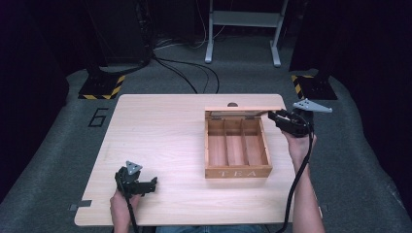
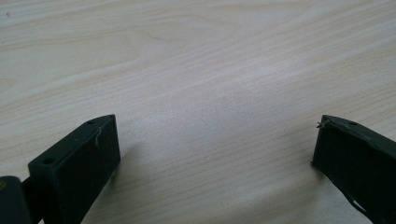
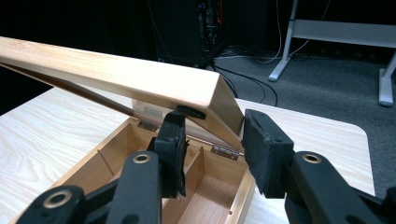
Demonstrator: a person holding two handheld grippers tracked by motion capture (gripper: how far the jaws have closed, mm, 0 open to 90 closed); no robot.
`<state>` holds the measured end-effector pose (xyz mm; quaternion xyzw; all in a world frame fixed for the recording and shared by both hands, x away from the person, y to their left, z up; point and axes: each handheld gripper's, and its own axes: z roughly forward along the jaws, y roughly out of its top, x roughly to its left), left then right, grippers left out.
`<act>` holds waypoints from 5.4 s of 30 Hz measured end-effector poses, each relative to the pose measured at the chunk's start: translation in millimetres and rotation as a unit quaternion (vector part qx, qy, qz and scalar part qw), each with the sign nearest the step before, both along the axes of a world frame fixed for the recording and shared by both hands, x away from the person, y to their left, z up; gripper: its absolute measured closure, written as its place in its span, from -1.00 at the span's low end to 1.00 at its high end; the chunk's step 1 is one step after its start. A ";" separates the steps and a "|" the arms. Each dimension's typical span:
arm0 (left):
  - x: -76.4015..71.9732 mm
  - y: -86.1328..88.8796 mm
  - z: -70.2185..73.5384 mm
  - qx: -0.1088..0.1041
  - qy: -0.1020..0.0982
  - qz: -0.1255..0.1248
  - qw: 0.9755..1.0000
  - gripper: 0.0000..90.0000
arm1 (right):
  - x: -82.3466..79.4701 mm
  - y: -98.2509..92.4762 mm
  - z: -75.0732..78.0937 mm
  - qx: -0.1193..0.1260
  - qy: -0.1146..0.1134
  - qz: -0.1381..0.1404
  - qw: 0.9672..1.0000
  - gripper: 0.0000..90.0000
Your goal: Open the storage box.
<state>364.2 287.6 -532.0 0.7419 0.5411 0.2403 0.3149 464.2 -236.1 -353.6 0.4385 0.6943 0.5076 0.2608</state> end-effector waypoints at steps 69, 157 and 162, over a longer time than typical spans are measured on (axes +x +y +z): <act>0.1 -0.1 -0.2 -0.001 -0.001 0.001 1.000 -0.99 | -14.2 -0.2 -10.6 0.000 0.003 0.001 1.000 0.32; -0.1 -0.2 0.2 0.000 0.000 0.000 1.000 -0.99 | -104.3 -10.8 -128.4 -0.021 0.110 0.001 0.994 0.14; -0.1 -0.1 0.2 0.000 0.001 0.000 1.000 -0.99 | -108.1 -15.5 -127.7 -0.014 0.122 0.001 0.992 -0.22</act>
